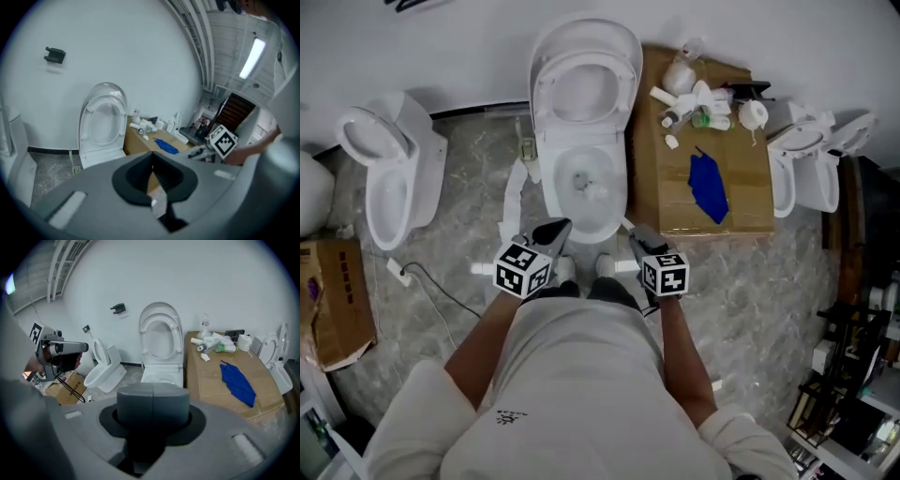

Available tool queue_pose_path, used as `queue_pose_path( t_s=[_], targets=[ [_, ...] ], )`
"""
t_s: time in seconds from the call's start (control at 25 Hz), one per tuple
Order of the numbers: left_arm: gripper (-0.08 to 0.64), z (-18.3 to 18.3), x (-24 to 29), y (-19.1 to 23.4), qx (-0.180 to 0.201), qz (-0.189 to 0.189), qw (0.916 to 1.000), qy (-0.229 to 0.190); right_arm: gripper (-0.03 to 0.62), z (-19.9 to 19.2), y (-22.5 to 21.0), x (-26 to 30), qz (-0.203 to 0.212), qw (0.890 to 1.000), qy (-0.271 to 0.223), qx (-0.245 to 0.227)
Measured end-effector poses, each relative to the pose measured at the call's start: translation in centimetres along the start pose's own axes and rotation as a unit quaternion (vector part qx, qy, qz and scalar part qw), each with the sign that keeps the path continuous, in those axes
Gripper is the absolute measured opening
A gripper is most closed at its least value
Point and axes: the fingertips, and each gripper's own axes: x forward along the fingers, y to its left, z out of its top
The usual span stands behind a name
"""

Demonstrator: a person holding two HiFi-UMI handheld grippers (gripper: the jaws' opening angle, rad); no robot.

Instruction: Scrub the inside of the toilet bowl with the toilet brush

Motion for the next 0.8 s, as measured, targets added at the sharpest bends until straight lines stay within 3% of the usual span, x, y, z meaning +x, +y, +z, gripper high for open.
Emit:
queue_pose_path(
  t_s=[0.32,0.8],
  targets=[
    [-0.006,1.9,0.7,-2.7,0.015,0.011,0.9998,-0.012,0.144,0.5,-1.4,-4.9,0.019,0.997,-0.049,0.047],
    [-0.006,3.7,0.6,-5.1,-0.001,0.06,0.9975,-0.036,0.144,2.5,-5.0,-9.2,0.029,0.997,-0.077,0.013]
  ],
)
